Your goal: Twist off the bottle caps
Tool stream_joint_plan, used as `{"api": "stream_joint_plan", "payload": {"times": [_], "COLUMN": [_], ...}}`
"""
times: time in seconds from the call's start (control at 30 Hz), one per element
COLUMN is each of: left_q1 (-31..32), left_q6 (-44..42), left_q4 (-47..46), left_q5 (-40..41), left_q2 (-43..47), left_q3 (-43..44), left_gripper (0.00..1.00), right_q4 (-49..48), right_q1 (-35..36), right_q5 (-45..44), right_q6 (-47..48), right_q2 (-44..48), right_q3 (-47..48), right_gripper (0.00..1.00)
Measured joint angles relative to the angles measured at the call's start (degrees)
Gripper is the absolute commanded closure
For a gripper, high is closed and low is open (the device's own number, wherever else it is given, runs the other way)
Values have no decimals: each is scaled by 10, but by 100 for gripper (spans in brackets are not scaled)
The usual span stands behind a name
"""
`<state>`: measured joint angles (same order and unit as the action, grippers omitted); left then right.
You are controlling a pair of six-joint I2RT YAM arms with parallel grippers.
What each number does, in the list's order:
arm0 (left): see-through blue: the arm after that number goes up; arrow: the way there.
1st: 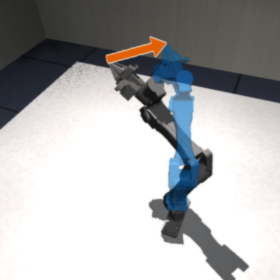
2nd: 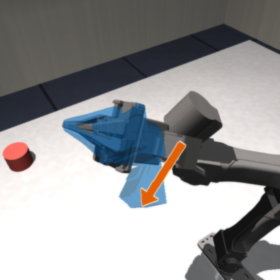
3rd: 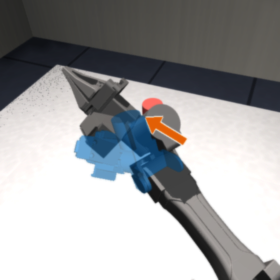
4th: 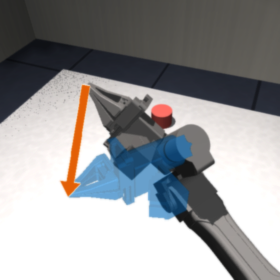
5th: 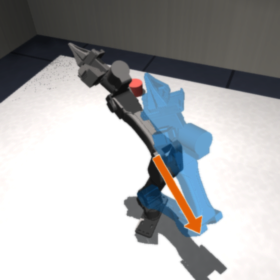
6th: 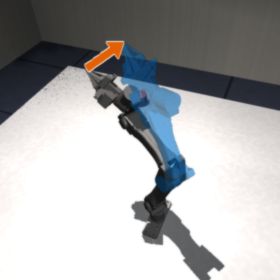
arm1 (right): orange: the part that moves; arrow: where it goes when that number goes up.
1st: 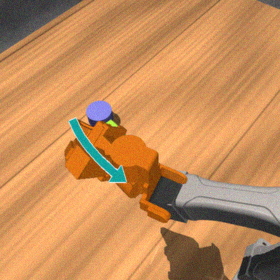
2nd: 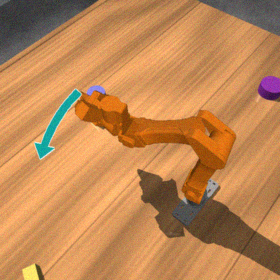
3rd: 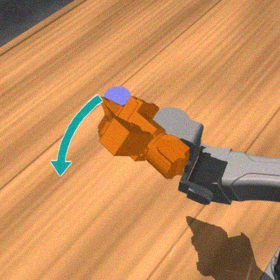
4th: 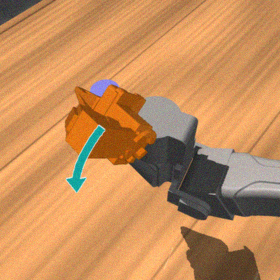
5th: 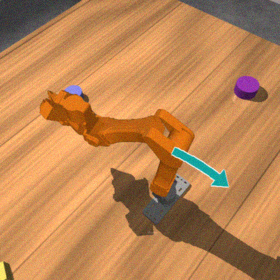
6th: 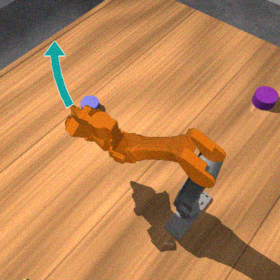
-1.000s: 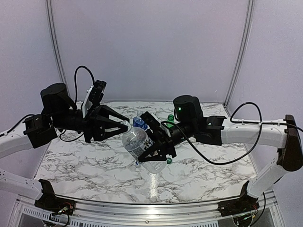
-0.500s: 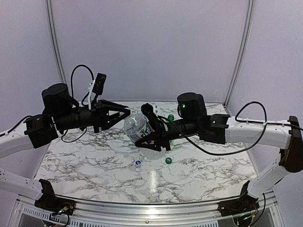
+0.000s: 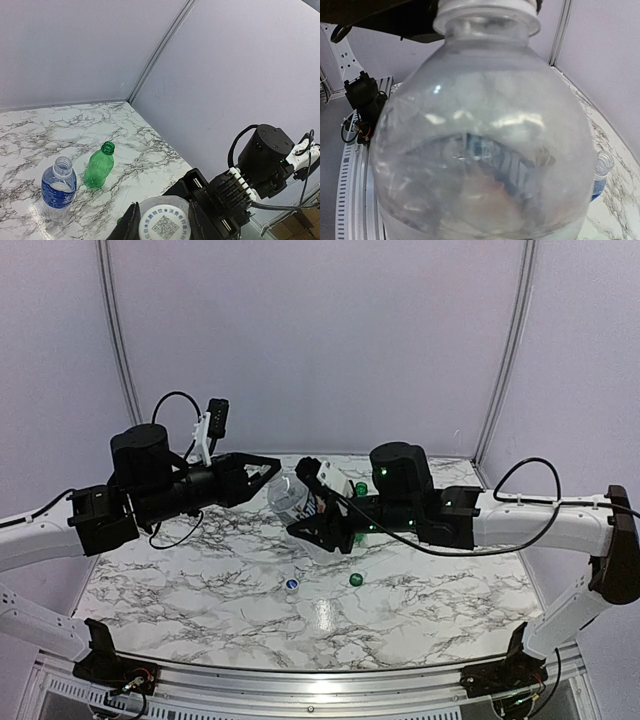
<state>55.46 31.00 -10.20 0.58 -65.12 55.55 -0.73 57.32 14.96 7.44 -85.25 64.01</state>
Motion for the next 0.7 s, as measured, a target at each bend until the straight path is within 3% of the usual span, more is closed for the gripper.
{"api": "stream_joint_plan", "payload": {"times": [0.17, 0.3, 0.5, 0.7], "left_q1": [-1, -4, -8, -10], "left_q6": [-42, -91, -172, -234], "left_q4": [2, 10, 28, 40], "left_q5": [-27, -71, -163, -252], "left_q2": [4, 24, 54, 59], "left_q3": [0, 0, 0, 0], "left_gripper": [35, 21, 19, 27], "right_q4": [-3, -2, -1, -1], "right_q1": [-10, -21, -31, -33], "right_q5": [27, 88, 219, 344], "right_q6": [0, 2, 3, 3], "right_q2": [0, 2, 6, 2], "right_q3": [-4, -10, -19, -19], "right_gripper": [78, 77, 75, 75]}}
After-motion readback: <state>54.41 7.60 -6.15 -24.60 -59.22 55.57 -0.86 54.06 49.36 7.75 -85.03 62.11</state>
